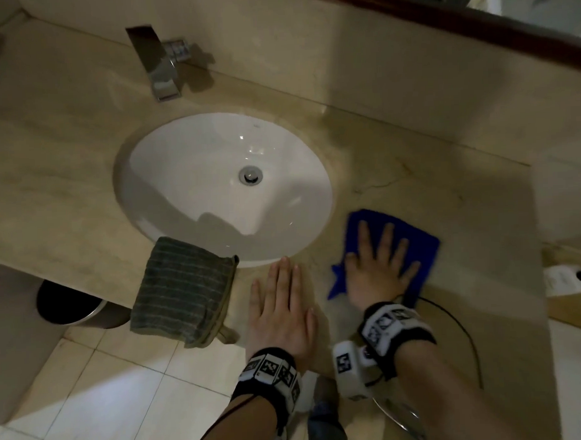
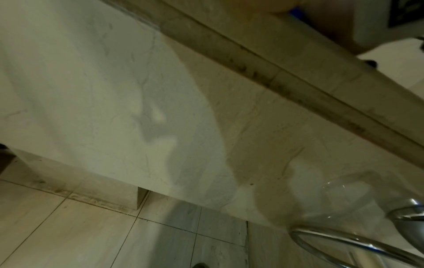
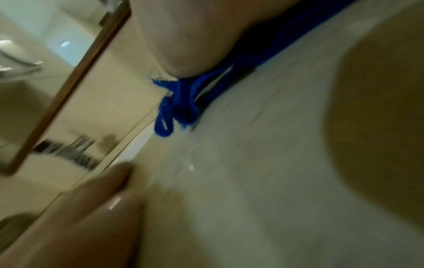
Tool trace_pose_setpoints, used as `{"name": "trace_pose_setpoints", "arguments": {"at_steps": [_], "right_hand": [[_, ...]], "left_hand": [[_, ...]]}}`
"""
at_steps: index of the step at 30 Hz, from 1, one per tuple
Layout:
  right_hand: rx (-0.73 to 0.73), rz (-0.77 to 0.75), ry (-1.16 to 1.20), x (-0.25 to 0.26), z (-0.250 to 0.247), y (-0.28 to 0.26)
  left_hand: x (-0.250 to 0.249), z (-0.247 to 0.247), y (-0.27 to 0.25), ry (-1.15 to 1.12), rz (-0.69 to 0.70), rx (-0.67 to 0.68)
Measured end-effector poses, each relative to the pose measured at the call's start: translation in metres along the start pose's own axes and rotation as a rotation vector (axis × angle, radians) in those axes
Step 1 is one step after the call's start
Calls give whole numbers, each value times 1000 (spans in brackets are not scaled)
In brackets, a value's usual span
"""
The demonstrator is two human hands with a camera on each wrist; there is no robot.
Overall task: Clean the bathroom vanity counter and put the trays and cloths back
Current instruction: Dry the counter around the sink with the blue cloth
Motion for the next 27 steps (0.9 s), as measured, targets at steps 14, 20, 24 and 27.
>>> {"name": "trace_pose_setpoints", "arguments": {"at_steps": [14, 20, 24, 27], "right_hand": [[-40, 279, 104, -135, -23, -24], [-9, 31, -9, -20, 15, -41], [-34, -284, -91, -11, 34, -75], [-50, -312, -120, -76, 24, -79]], "left_hand": [[0, -5, -2, 0, -2, -26], [-1, -6, -2, 15, -4, -10], [0, -4, -1, 54, 0, -18], [1, -3, -3, 73, 3, -13]]}}
Point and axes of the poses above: each hand's wrist, its own y-axis towards the middle knuckle, its own z-axis out of the palm, x = y × z, the point moved 7 cm from there along y, towards the middle knuckle, and after that the axes turned 13 degrees about -z, right-handed, at the moved point
